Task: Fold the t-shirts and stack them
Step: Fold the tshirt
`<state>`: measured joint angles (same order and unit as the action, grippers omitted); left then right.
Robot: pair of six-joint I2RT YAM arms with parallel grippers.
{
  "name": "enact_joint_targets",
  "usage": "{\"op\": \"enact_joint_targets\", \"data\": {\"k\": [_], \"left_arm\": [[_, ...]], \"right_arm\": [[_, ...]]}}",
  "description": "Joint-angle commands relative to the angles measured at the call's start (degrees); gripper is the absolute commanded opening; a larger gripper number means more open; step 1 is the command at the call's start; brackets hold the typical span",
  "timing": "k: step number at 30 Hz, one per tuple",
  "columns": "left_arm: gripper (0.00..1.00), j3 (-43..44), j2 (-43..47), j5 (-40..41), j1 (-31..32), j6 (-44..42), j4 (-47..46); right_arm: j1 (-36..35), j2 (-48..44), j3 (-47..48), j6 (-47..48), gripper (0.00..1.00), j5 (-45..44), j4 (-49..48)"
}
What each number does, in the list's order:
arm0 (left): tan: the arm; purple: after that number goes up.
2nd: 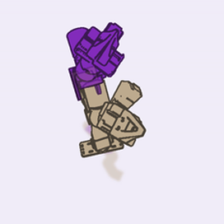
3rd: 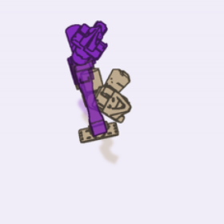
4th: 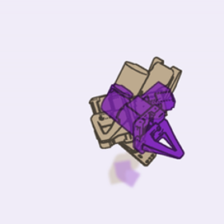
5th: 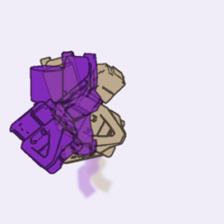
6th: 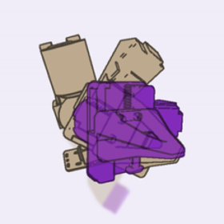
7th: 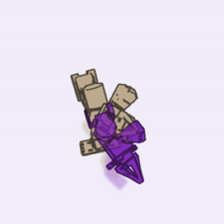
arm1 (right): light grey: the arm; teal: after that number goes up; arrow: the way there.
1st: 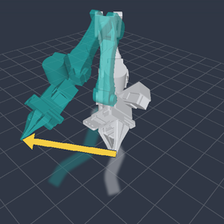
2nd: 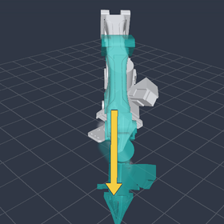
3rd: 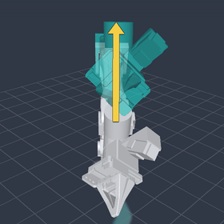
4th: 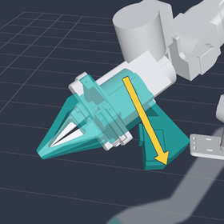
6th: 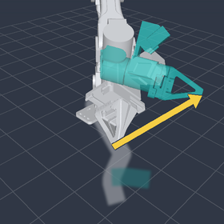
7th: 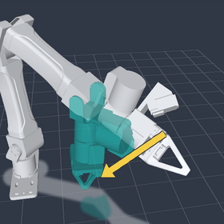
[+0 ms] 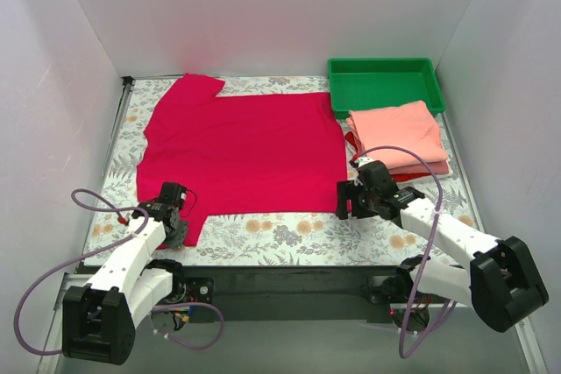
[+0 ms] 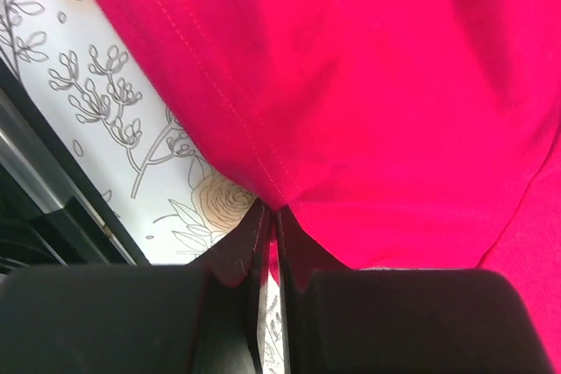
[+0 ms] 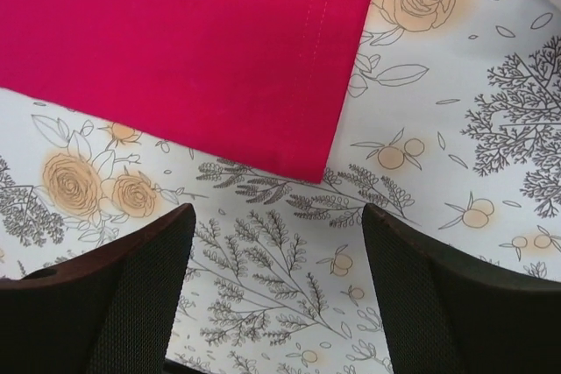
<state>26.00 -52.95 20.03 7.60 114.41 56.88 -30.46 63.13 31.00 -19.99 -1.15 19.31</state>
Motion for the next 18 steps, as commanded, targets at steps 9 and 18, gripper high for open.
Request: {"op": "enact_joint_targets", "data": {"k": [9,18], "left_arm": [[0.00,2.1,-1.2,4.5,-0.3,21.6,3.1],[0.00,5.2,5.7,4.2,-0.3,25.7,12.4]], "right_arm": [[-0.3,7.9,-1.9,-2.6,0.49,0.4,-11.4],[-0.4,2.3,-5.7,-4.7,0.09,4.7,-10.3]]}}
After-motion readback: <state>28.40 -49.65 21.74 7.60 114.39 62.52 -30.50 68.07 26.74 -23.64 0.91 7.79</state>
